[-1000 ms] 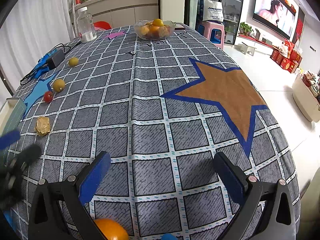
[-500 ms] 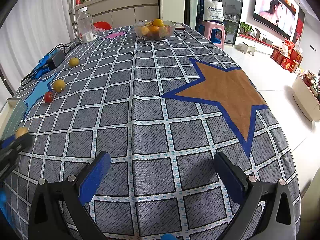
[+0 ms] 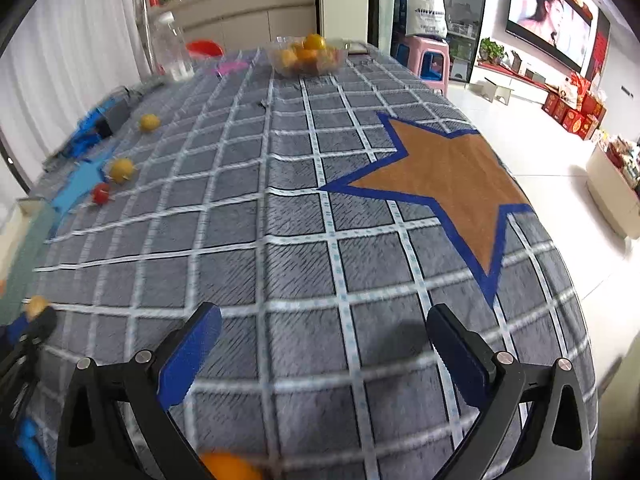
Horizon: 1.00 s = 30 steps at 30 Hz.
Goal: Organize fruits
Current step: 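Close the right gripper around the orange while the left holds the husked fruit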
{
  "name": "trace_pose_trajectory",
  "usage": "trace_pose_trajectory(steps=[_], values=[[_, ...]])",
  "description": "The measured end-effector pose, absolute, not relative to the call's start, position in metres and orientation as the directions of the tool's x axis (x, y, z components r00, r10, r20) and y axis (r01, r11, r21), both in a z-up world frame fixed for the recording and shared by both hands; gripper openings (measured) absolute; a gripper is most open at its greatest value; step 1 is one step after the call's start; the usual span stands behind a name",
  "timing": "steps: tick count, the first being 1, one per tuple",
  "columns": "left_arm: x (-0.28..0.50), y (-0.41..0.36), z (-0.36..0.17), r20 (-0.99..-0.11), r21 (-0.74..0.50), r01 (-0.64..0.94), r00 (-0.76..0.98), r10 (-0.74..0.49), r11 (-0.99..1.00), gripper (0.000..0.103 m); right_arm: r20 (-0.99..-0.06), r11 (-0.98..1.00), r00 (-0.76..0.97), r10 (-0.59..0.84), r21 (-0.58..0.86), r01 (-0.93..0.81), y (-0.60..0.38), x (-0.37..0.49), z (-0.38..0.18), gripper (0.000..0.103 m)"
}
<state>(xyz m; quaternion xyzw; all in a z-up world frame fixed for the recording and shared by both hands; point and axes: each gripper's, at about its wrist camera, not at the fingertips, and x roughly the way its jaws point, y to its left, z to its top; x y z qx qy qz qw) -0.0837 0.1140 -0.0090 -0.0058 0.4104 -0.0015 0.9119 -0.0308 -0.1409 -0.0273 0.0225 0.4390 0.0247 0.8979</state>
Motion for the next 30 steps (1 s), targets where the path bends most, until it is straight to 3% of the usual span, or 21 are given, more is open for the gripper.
trace_pose_trajectory(steps=[8, 12, 16, 18, 20, 23, 30], values=[[-0.085, 0.114, -0.009, -0.747, -0.006, 0.001, 0.665, -0.005, 1.000, 0.028, -0.671, 0.976, 0.710, 0.213, 0.173, -0.129, -0.146, -0.118, -0.021, 0.103], [-0.086, 0.113, -0.009, -0.746, 0.000, 0.012, 0.666, -0.008, 1.000, 0.028, -0.631, 0.984, 0.755, 0.180, 0.129, -0.127, -0.136, -0.130, -0.021, 0.103], [-0.087, 0.113, -0.009, -0.746, -0.003, 0.012, 0.666, -0.010, 1.000, 0.028, -0.648, 0.985, 0.742, 0.171, 0.101, -0.139, -0.123, -0.123, -0.026, 0.102], [-0.086, 0.113, -0.009, -0.746, 0.002, 0.012, 0.666, -0.006, 1.000, 0.028, -0.651, 0.988, 0.744, 0.149, 0.078, -0.130, -0.120, -0.121, -0.028, 0.087], [-0.087, 0.111, -0.009, -0.745, 0.010, 0.012, 0.667, -0.001, 1.000, 0.028, -0.666, 0.988, 0.731, 0.150, 0.076, -0.133, -0.117, -0.115, -0.033, 0.061], [-0.087, 0.110, -0.009, -0.744, 0.013, 0.012, 0.668, 0.002, 1.000, 0.028, -0.656, 0.992, 0.746, 0.119, 0.044, -0.119, -0.115, -0.114, -0.037, 0.039], [-0.087, 0.109, -0.009, -0.743, 0.023, 0.012, 0.669, 0.009, 1.000, 0.029, -0.571, 0.993, 0.817, 0.081, -0.024, -0.116, -0.109, -0.125, -0.046, 0.038]])
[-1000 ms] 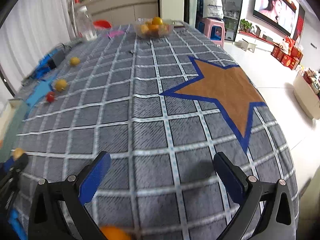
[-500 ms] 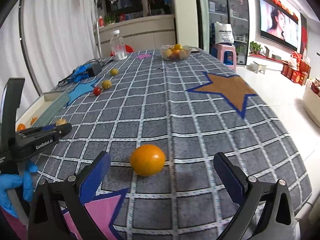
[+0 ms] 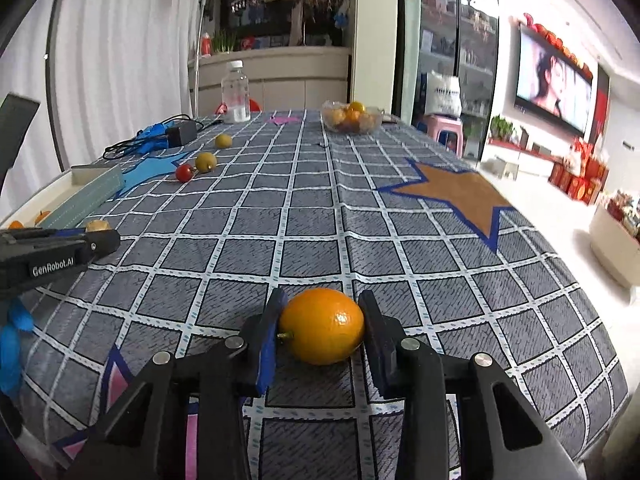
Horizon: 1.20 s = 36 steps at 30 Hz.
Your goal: Organize fruits
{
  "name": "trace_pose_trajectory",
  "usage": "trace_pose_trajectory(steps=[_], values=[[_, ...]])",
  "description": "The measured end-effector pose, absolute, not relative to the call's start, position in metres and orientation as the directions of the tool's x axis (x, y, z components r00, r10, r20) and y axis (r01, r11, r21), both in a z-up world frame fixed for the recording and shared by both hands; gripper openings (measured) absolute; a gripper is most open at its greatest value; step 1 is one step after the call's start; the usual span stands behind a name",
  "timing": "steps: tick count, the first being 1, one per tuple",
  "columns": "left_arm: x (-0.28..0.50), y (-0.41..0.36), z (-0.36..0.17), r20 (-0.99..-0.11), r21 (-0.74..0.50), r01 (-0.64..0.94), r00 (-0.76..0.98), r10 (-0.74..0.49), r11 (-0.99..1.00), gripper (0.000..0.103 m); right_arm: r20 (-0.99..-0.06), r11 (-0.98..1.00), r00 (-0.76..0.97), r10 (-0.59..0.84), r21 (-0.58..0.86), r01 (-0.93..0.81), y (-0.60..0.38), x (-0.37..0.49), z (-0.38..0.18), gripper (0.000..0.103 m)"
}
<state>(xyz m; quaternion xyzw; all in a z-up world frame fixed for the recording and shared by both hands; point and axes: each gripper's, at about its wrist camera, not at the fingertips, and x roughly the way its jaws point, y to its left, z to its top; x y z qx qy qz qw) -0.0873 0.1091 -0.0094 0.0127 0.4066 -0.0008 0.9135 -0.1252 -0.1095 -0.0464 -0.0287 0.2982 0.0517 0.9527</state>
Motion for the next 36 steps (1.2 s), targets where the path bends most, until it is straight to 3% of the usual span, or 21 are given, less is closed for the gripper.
trace_pose_trajectory(steps=[5, 36], values=[[-0.0876, 0.1082, -0.0094, -0.743, 0.026, 0.010, 0.670, 0.012, 1.000, 0.029, -0.538, 0.991, 0.841, 0.051, -0.080, -0.111, -0.1044, -0.1312, -0.0486, 0.038], [-0.0873, 0.1089, -0.0097, -0.742, 0.028, 0.007, 0.670, 0.016, 1.000, 0.030, -0.540, 0.991, 0.839, 0.058, -0.067, -0.112, -0.1057, -0.1309, -0.0478, 0.039]])
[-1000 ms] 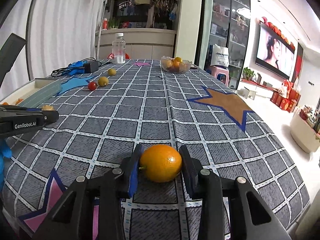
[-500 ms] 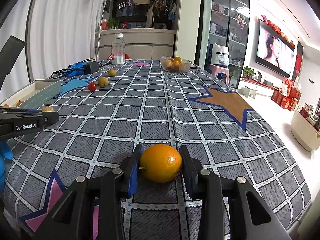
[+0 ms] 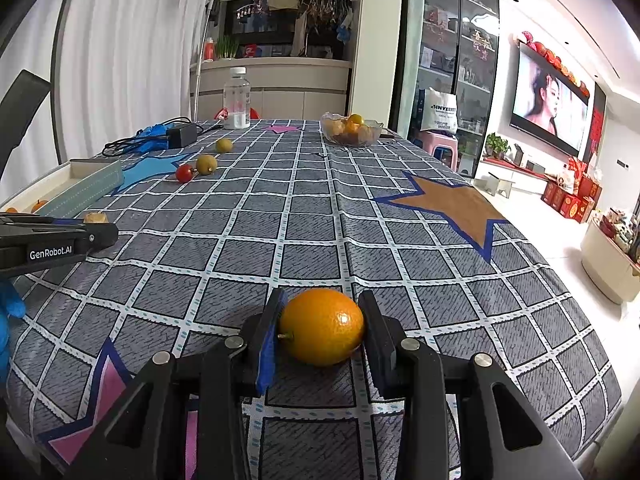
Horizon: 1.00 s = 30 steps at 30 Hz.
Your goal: Organize fruits
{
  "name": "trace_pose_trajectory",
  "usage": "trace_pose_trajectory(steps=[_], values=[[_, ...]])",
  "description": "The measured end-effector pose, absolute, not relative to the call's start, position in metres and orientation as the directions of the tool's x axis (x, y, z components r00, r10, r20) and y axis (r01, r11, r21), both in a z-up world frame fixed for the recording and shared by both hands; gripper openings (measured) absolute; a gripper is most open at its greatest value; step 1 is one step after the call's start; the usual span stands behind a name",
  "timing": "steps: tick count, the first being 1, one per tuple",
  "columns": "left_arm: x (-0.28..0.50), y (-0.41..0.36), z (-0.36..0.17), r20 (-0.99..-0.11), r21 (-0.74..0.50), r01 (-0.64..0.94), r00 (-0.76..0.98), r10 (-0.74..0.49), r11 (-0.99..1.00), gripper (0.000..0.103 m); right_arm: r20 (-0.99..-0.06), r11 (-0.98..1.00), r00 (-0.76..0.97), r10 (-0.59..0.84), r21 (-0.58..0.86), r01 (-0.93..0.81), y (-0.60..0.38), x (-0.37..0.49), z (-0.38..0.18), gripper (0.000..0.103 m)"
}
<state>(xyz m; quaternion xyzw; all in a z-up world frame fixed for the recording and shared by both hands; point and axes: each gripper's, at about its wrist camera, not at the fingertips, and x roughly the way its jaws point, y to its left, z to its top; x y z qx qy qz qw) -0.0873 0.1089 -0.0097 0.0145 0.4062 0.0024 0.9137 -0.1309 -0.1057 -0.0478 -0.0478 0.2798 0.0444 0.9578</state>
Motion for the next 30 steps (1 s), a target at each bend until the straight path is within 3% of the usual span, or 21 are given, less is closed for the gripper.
trace_pose_trajectory(steps=[30], values=[[-0.0871, 0.1091, -0.0099, -0.742, 0.027, 0.007, 0.670, 0.016, 1.000, 0.031, -0.548, 0.991, 0.835, 0.054, -0.074, -0.113, -0.1052, -0.1301, -0.0478, 0.039]])
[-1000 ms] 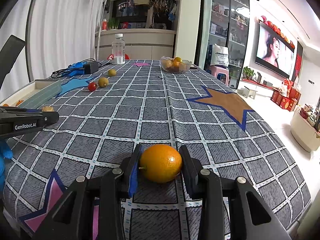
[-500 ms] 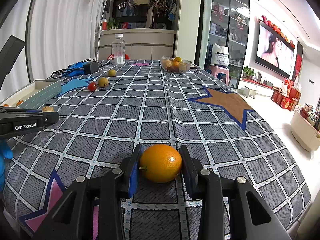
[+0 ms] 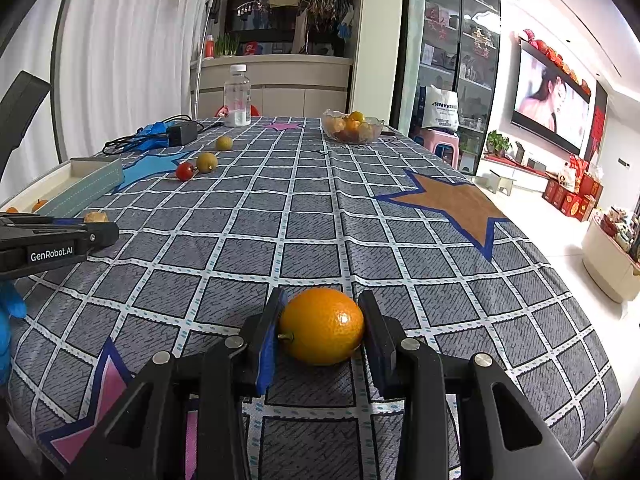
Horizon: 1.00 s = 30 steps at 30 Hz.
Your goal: Organize fruits
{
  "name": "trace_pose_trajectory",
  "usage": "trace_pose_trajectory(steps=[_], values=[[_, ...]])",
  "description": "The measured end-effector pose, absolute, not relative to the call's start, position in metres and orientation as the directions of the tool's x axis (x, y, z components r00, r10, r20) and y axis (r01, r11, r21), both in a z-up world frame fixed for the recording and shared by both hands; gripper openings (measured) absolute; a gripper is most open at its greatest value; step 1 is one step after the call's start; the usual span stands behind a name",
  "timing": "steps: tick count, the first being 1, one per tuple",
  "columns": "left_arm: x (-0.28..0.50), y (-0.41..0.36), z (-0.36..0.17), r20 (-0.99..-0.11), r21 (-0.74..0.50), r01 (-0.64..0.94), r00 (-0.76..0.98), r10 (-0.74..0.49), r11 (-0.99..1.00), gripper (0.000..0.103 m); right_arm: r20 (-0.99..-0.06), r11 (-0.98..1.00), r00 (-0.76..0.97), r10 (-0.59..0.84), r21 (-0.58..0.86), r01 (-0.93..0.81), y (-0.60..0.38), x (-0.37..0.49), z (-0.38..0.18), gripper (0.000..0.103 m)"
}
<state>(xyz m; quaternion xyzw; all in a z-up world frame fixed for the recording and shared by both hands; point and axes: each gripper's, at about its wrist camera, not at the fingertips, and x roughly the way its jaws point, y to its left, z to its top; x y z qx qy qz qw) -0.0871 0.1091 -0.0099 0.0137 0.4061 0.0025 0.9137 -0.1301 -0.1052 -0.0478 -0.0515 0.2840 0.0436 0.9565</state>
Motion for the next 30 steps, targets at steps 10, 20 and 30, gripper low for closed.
trace_pose_trajectory(steps=[10, 20, 30], values=[[-0.087, 0.116, -0.008, -0.746, -0.073, 0.043, 0.661, -0.083, 0.996, 0.028, -0.634, 0.985, 0.756, 0.165, 0.074, -0.153, -0.124, -0.120, -0.033, 0.038], [-0.116, 0.150, 0.034, -0.682, -0.159, 0.046, 0.718, -0.143, 0.986, 0.028, -0.630, 0.961, 0.726, 0.277, 0.171, -0.218, -0.114, -0.117, -0.002, 0.038], [-0.129, 0.242, 0.049, -0.670, -0.115, -0.153, 0.742, 0.037, 0.981, 0.028, -0.652, 0.902, 0.632, 0.419, 0.219, -0.372, -0.036, -0.096, 0.017, 0.038]])
